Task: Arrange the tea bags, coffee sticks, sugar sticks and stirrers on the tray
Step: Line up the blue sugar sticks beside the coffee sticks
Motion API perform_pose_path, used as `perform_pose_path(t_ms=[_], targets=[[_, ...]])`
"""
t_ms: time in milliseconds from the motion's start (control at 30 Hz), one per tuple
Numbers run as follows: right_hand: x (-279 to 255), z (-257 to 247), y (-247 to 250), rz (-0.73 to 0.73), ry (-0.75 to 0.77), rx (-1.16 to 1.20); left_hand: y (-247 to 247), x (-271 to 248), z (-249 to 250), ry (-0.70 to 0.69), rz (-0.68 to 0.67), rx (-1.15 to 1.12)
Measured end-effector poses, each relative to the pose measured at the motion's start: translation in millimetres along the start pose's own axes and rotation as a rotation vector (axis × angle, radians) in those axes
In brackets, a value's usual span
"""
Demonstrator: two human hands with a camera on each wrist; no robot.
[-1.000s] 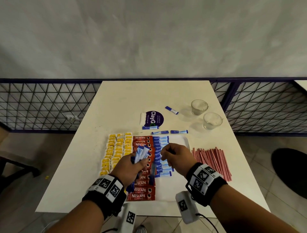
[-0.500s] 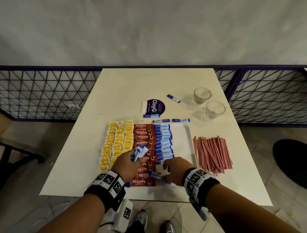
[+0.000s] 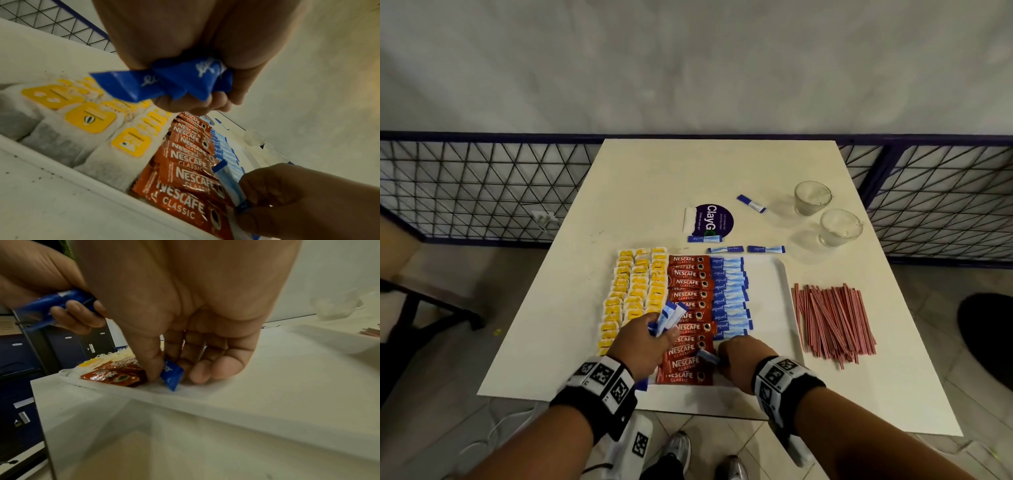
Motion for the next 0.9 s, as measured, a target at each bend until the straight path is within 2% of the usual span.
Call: perform_pose_path(t_ms=[333, 400, 533, 600, 767, 900], targets=[[-9, -2, 13, 0.011, 0.031, 0.113, 1, 4, -5, 0.038, -0.01, -0.033], [-13, 6, 23, 0.08, 0.022, 0.322, 0, 5, -1, 0.036, -0.016, -0.068], [-20, 16, 39, 0.145, -0.016, 1.217, -10, -1, 20, -0.028, -0.041, -0.151], [-24, 15, 46, 0.168, 0.012, 1.449, -17, -2, 33, -0.055, -0.064, -0.222], [-31, 17, 50, 0.152, 0.042, 1.581, -26, 5, 49, -0.07, -0.019, -0.272], [-35, 38, 51, 0.345, -0.051, 1.561, -30, 12, 51, -0.044, -0.04, -0.311]])
Point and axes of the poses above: each hand's wrist, its own x-axis towards the middle knuckle, its own y-axis out of the back of the hand, z = x × y, the point moved 3 cm from there along x, towards the middle knuckle, and after that the axes turned 3 degrees about -x, right-handed, at the moved point
